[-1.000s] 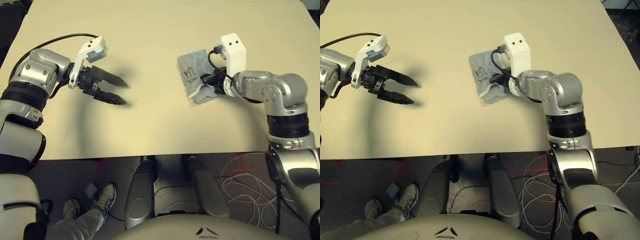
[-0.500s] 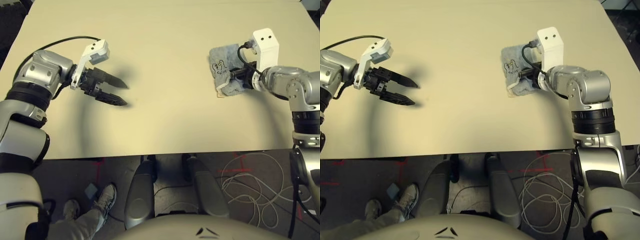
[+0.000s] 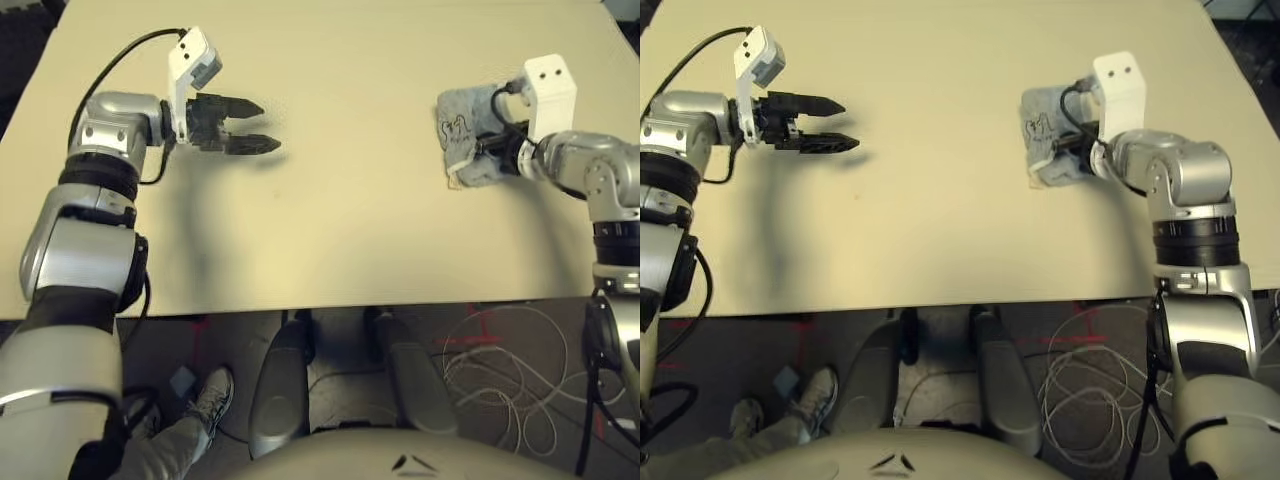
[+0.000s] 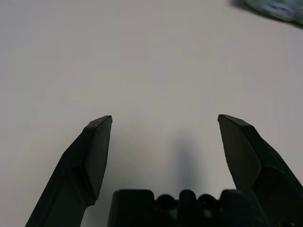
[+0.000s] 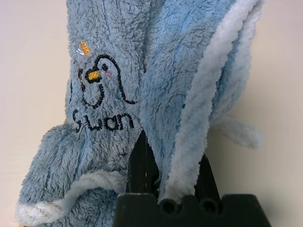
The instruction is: Wipe the water off the table with a rag.
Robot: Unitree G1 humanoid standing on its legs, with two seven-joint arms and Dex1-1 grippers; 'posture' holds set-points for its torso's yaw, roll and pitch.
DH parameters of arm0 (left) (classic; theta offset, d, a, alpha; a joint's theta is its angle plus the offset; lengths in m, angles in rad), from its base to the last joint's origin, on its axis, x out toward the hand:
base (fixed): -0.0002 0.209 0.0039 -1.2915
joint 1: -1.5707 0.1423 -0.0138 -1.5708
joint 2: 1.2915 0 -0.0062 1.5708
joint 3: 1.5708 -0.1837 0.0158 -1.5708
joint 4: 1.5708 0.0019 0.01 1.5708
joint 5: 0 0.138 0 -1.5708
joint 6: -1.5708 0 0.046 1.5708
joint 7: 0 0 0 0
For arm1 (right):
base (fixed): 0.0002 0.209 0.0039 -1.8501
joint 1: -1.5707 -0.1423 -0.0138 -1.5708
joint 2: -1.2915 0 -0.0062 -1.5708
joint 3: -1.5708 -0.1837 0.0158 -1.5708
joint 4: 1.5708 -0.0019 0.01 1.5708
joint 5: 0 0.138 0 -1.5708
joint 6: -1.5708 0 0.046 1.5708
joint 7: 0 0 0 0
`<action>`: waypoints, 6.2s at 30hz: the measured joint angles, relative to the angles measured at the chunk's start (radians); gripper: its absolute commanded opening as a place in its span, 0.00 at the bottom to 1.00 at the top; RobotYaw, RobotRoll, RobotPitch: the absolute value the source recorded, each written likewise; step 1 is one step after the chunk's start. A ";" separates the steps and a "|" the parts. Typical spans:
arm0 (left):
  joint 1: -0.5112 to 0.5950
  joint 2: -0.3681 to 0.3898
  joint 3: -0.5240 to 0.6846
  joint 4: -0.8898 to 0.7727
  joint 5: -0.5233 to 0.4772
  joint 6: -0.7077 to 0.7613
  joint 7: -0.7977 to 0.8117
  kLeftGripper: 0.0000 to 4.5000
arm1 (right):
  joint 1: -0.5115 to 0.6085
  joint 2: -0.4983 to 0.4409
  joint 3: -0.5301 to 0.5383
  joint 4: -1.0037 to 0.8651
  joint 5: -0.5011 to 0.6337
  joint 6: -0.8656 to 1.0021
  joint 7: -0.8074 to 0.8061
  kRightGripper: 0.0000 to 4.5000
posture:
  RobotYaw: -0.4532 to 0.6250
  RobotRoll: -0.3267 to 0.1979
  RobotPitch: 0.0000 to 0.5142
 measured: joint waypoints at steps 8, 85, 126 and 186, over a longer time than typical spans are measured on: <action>0.059 -0.017 0.107 0.006 0.056 0.003 -0.037 1.00 | -0.011 0.069 -0.059 -0.023 -0.003 0.044 -0.020 0.00 | 0.44 0.62 0.59; -0.114 0.267 -0.378 -0.152 -0.137 0.318 -0.520 1.00 | -0.230 0.606 0.157 0.180 0.227 0.102 -0.108 0.00 | 0.48 0.62 0.61; 0.100 -0.036 0.372 0.081 0.156 -0.094 0.647 1.00 | 0.027 0.006 -0.109 0.093 -0.024 -0.120 0.010 0.00 | 0.46 0.62 0.54; 0.119 -0.229 0.389 0.080 0.215 -0.164 0.780 1.00 | -0.143 -0.034 -0.245 0.951 -0.167 -1.214 0.234 0.99 | 0.43 0.62 0.56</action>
